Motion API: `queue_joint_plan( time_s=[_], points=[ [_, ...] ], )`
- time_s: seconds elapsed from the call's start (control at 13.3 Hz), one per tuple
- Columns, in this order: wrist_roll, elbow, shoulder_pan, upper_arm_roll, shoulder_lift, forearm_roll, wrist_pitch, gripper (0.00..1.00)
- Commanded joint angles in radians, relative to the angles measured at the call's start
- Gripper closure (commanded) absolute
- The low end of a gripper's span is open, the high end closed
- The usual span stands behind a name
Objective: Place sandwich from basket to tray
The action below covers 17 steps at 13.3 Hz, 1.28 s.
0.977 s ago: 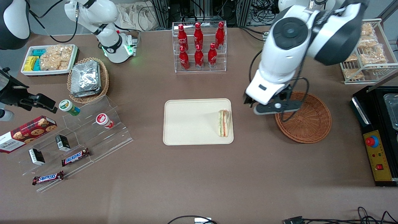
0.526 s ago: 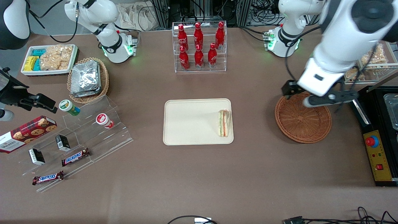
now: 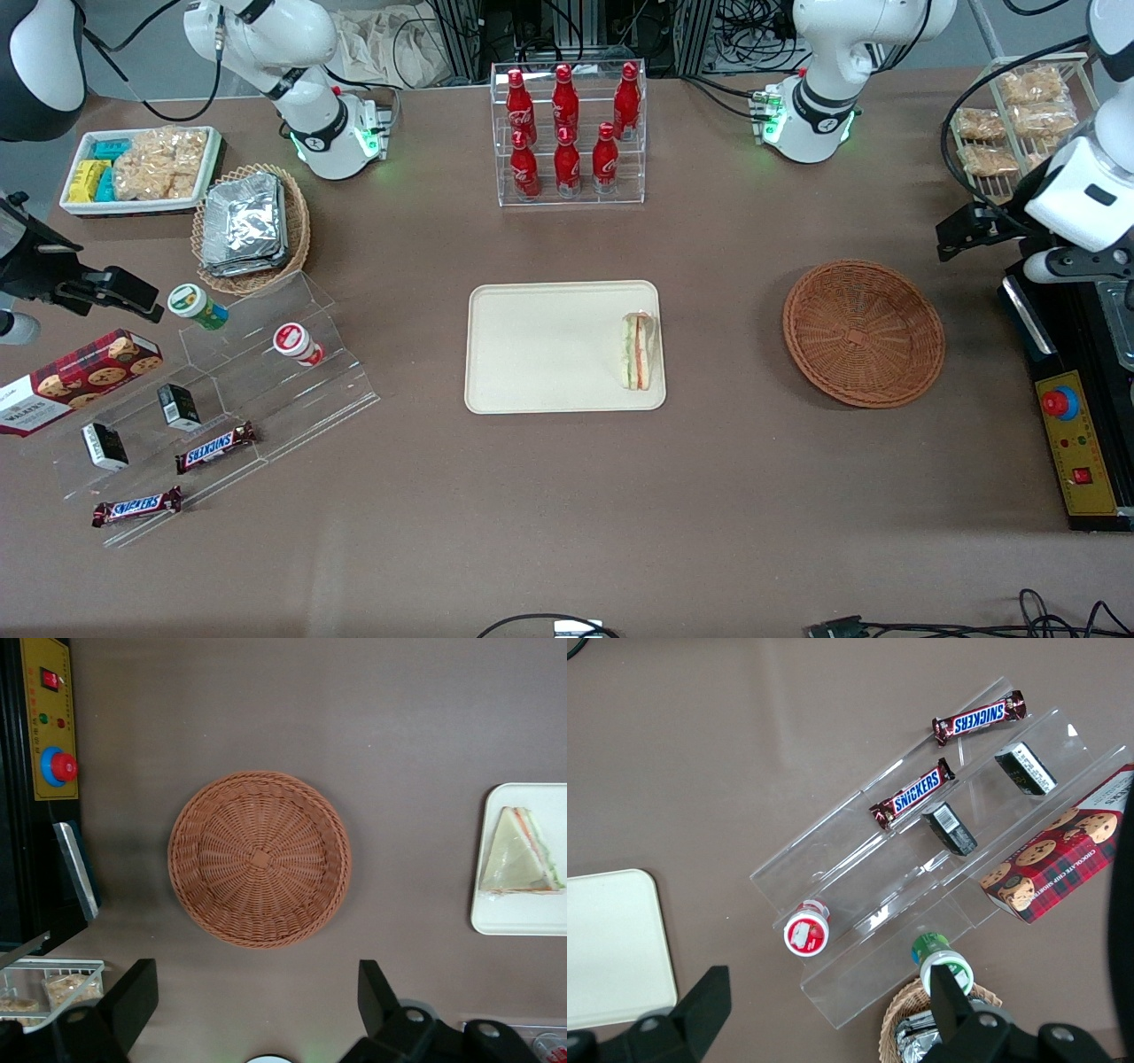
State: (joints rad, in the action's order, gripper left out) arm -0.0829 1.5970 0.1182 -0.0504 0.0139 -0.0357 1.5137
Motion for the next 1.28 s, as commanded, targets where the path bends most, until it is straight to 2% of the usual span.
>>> queue_joint_plan(
  time_s=[0.0, 0.23, 1.2],
  points=[
    [0.014, 0.000, 0.026, -0.031, 0.009, -0.009, -0.009, 0.00],
    [0.019, 0.003, 0.056, -0.097, -0.012, 0.006, 0.023, 0.00],
    [0.025, -0.008, 0.057, -0.089, -0.020, -0.004, -0.003, 0.00]
  ],
)
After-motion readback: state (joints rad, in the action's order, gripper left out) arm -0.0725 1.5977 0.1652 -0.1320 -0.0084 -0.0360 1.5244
